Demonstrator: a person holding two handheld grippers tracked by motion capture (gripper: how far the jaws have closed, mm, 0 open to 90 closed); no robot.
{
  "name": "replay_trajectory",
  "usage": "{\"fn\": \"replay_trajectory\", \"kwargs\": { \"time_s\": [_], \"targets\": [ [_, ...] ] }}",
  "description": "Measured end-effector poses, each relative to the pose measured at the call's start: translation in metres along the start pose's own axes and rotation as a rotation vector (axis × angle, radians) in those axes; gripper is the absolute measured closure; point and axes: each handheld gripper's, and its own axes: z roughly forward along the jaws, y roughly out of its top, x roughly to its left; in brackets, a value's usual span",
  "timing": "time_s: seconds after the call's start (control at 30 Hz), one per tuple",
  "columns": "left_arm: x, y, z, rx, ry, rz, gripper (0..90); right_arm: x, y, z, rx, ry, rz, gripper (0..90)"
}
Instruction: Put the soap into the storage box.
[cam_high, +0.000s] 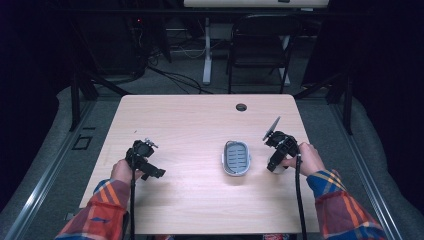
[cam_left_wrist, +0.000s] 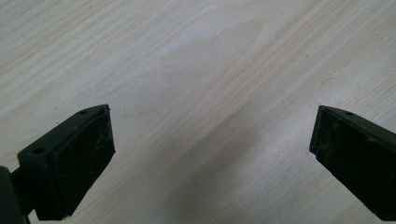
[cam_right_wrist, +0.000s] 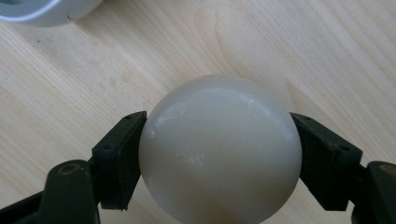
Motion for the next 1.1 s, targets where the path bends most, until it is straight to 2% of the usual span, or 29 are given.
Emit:
{"fn": "replay_trajectory", "kwargs": {
  "time_s": [0.23,0.33,0.37,0.5,1.0,1.1],
  "targets": [
    [0.001,-0.002,-0.001,-0.005,-0.001,0.001,0.0,0.002,0.008,-0.007,0.017,-0.008,-0.024,23.8],
    [0.001,-0.002,-0.001,-0.006,-0.001,0.000,0.0,0.004,0.010,-0.010,-0.006,-0.009,-0.016,23.8],
    [0.001,-0.002,-0.001,-0.007,-0.001,0.000,0.0,0.003,0.011,-0.013,0.011,-0.013,-0.032,23.8],
    [0.000,-0.002,-0.001,-0.006,-0.001,0.003,0.0,0.005,0.015,-0.017,0.016,-0.012,-0.039,23.8],
    [-0.001,0.001,0.000,-0.005,-0.005,0.013,0.0,0.009,0.034,-0.030,-0.010,-0.015,-0.053,23.9],
    [-0.001,0.001,0.000,-0.004,-0.006,0.012,0.0,0.009,0.037,-0.033,0.001,-0.017,-0.067,23.9]
  ]
}}
